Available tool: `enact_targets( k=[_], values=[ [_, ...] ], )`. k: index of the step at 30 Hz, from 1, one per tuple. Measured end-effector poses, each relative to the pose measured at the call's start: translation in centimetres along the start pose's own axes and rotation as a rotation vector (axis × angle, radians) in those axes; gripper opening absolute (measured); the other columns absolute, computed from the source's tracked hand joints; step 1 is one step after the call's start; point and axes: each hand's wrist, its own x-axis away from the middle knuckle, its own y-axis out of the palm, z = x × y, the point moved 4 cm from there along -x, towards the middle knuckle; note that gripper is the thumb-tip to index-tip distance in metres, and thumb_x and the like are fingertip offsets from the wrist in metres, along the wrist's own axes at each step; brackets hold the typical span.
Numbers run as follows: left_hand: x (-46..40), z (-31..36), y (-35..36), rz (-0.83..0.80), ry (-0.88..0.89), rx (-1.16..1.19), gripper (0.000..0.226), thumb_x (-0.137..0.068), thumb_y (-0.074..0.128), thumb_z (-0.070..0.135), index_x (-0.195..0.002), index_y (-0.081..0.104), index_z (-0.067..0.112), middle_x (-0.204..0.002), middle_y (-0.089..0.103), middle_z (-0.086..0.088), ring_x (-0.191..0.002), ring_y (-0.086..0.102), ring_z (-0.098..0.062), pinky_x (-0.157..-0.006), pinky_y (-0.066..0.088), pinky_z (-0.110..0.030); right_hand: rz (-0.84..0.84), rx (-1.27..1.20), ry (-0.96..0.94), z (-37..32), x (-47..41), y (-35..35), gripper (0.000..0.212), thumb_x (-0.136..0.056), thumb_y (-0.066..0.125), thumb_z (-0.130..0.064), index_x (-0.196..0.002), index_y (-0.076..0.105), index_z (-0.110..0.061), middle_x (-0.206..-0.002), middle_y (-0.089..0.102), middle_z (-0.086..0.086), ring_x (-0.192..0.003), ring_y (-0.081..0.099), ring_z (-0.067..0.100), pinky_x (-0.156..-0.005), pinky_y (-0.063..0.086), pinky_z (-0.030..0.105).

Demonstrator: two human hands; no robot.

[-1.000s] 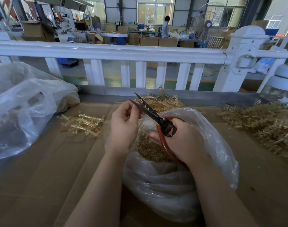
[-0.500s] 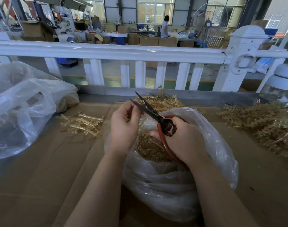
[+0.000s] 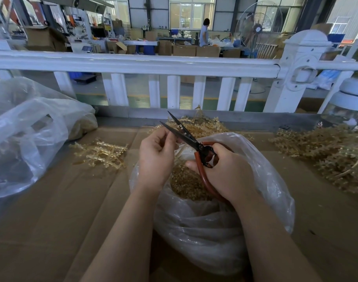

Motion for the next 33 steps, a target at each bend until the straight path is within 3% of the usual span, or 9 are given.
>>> enact_targets(
  k=[3,12,19,21,28,33],
  values=[
    [-0.14,-0.19,0.05,0.009,-0.022,0.023,0.023,-0.100,0.054,0.008,-0.084,0.071,0.008,-0.071,0.066,0.000,-0.064,0.055,-0.004,-0.062,0.046,-0.021,0.005,-0.027,0.014,0.06,0.01,-0.08,0.068,-0.063,0.045,-0.093,-0.083,0.061,-0.030,-0.069,0.057,-0.024,-0.067,0.052,-0.010,-0.059,0.036,0.007],
    [-0.23,-0.39,-0.01,0.019,-0.043,0.104,0.025,-0.099,0.056,0.008,-0.083,0.072,0.018,-0.069,0.069,0.009,-0.064,0.058,0.000,-0.064,0.048,-0.014,0.006,-0.041,0.017,0.25,0.02,0.17,0.076,-0.061,0.041,-0.094,-0.087,0.067,-0.026,-0.072,0.066,-0.016,-0.067,0.056,-0.006,-0.060,0.039,0.007],
    [-0.12,-0.18,0.09,-0.010,0.012,0.087,0.024,-0.099,0.058,0.012,-0.083,0.072,0.023,-0.072,0.070,0.010,-0.067,0.060,0.002,-0.065,0.048,-0.014,0.036,-0.040,0.011,0.35,-0.02,0.31,0.079,-0.063,0.040,-0.095,-0.095,0.068,-0.029,-0.075,0.062,-0.020,-0.068,0.055,-0.001,-0.063,0.041,0.011],
    [-0.10,-0.25,0.17,-0.031,0.014,0.076,0.023,-0.098,0.059,0.014,-0.084,0.072,0.025,-0.075,0.071,0.007,-0.070,0.061,0.000,-0.067,0.050,-0.016,0.041,-0.053,0.012,0.29,0.00,0.26,0.078,-0.063,0.039,-0.095,-0.099,0.067,-0.032,-0.077,0.059,-0.023,-0.068,0.052,-0.005,-0.064,0.037,0.007],
    [-0.14,-0.74,0.29,-0.051,-0.033,0.115,0.019,-0.099,0.058,0.013,-0.088,0.074,0.011,-0.080,0.070,-0.009,-0.069,0.058,-0.005,-0.066,0.049,-0.018,0.034,-0.043,0.019,0.26,0.01,0.22,0.075,-0.066,0.043,-0.094,-0.104,0.067,-0.034,-0.079,0.054,-0.029,-0.070,0.051,-0.005,-0.063,0.034,0.005],
    [-0.21,-0.82,0.48,-0.051,-0.052,0.174,0.022,-0.098,0.058,0.010,-0.084,0.074,0.014,-0.077,0.068,-0.003,-0.066,0.057,-0.006,-0.066,0.049,-0.019,0.033,-0.041,0.022,0.37,0.08,0.32,0.076,-0.065,0.043,-0.094,-0.098,0.067,-0.030,-0.078,0.060,-0.024,-0.069,0.054,-0.003,-0.064,0.041,0.010]
  ],
)
